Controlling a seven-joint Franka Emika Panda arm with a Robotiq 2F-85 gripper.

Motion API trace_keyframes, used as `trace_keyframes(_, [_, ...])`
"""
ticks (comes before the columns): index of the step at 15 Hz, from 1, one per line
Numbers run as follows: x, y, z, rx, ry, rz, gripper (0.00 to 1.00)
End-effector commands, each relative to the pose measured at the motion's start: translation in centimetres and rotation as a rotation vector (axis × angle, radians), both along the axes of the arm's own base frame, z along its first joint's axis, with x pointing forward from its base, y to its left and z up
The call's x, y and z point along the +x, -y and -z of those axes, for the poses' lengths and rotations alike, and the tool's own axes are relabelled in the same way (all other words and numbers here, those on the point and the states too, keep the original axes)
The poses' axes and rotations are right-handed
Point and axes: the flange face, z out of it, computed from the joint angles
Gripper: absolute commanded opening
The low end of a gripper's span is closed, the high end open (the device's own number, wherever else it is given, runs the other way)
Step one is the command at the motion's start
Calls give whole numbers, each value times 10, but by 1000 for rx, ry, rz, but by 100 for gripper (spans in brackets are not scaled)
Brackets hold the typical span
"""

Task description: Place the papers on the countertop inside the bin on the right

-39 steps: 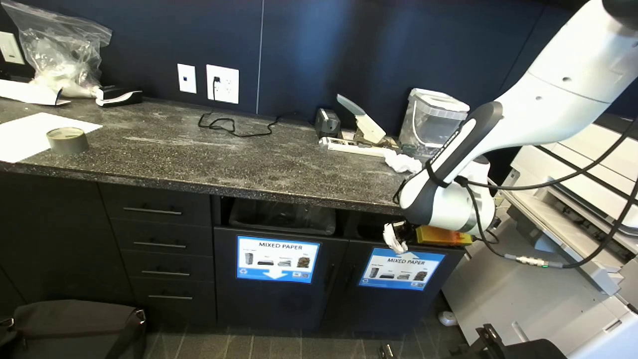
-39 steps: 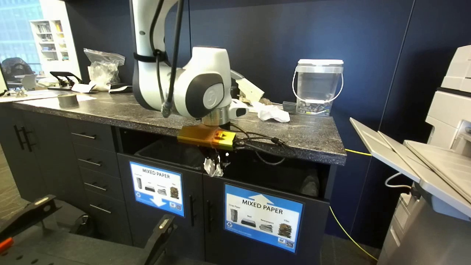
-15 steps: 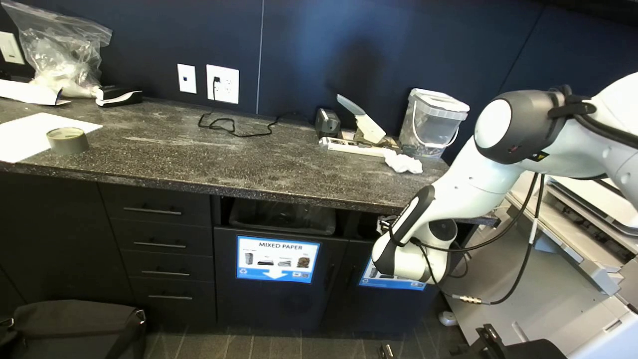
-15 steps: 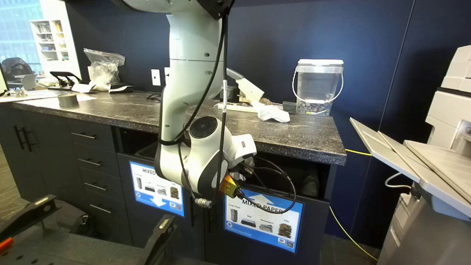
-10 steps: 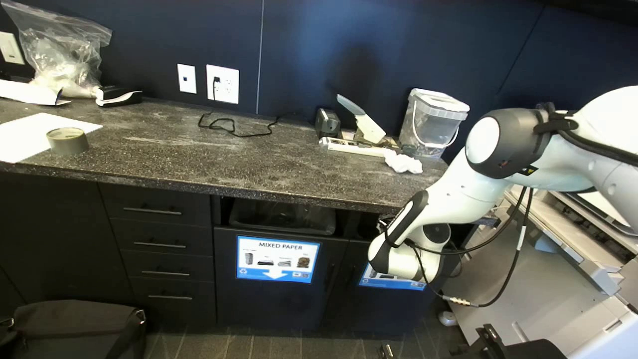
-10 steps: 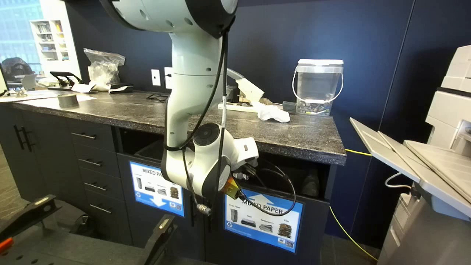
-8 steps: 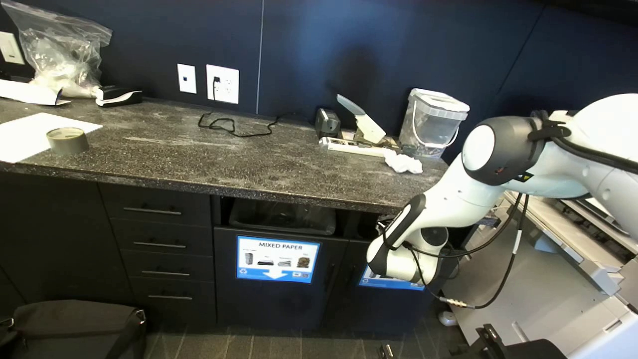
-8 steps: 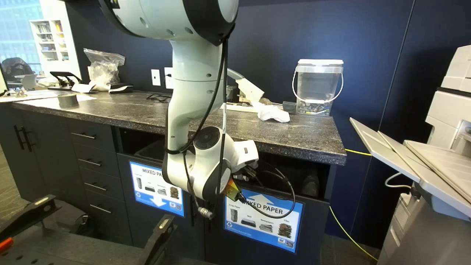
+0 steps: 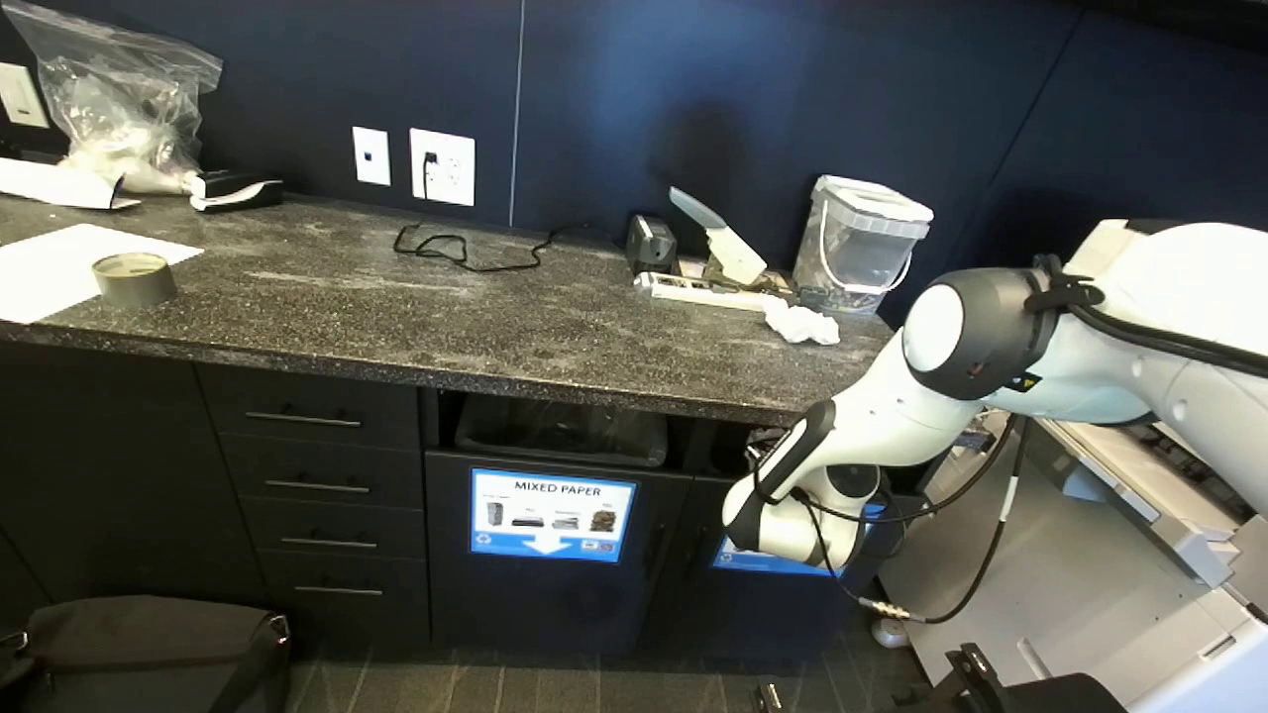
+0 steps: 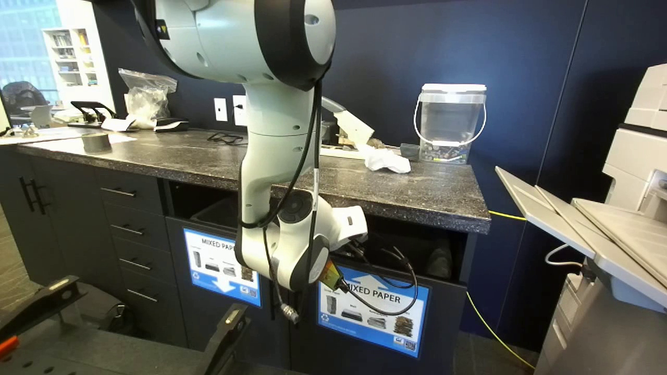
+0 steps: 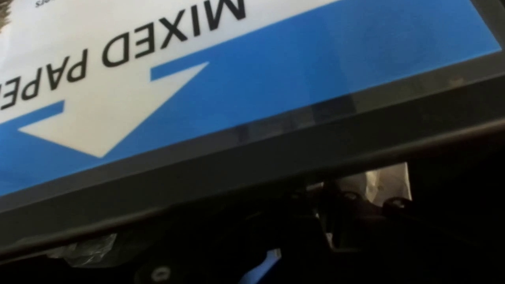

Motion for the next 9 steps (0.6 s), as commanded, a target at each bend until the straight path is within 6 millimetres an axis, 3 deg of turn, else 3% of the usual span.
trace_keyframes(1, [10,2,3,-13,33,23,38])
trace_keyframes(9, [11,3,-12,-45,23,-10,95])
